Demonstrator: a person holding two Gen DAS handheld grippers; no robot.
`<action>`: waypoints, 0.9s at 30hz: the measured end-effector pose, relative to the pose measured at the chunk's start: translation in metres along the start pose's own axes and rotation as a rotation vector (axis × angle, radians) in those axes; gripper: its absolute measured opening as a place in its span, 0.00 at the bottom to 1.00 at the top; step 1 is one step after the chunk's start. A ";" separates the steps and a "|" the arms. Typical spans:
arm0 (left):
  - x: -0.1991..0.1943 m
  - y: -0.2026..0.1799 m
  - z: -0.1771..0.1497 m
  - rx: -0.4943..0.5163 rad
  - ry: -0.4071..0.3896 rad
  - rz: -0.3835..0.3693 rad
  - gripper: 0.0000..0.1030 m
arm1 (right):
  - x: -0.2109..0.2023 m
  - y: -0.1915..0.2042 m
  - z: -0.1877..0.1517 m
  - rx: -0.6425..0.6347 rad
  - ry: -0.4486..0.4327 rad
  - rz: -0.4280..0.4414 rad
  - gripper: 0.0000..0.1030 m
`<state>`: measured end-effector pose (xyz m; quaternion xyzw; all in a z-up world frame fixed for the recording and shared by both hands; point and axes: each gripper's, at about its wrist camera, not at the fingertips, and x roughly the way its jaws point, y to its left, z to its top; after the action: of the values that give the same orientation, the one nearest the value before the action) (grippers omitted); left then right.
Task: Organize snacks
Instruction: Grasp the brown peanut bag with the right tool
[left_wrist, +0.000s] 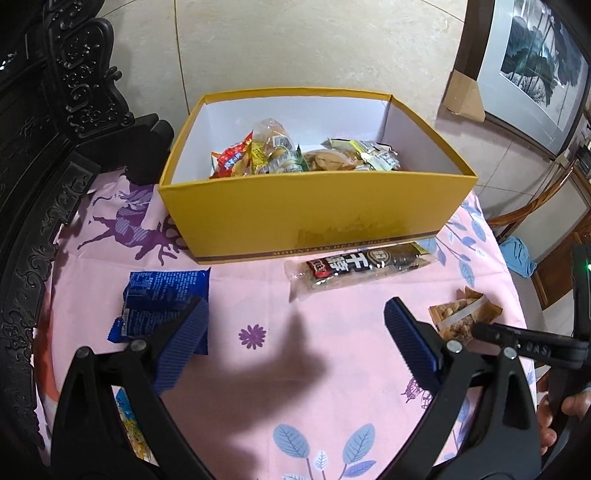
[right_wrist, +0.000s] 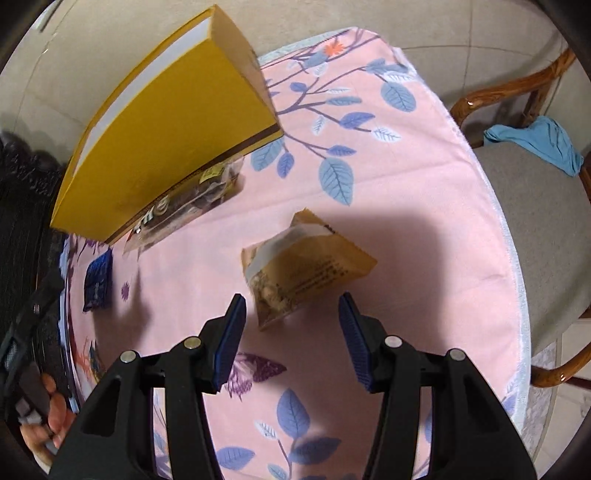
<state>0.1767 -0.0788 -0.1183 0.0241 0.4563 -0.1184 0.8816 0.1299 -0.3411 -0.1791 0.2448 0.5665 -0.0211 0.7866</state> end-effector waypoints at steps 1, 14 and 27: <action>0.000 0.000 -0.001 -0.001 0.002 -0.001 0.95 | 0.002 -0.002 0.001 0.013 0.000 -0.001 0.52; 0.011 -0.003 -0.005 0.004 0.036 0.008 0.95 | 0.027 0.015 0.013 0.084 -0.042 -0.090 0.59; 0.027 -0.023 -0.011 0.120 0.021 0.001 0.95 | 0.030 0.030 0.006 -0.038 -0.086 -0.090 0.39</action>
<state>0.1773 -0.1043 -0.1448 0.0782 0.4576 -0.1446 0.8738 0.1550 -0.3095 -0.1934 0.2030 0.5431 -0.0564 0.8128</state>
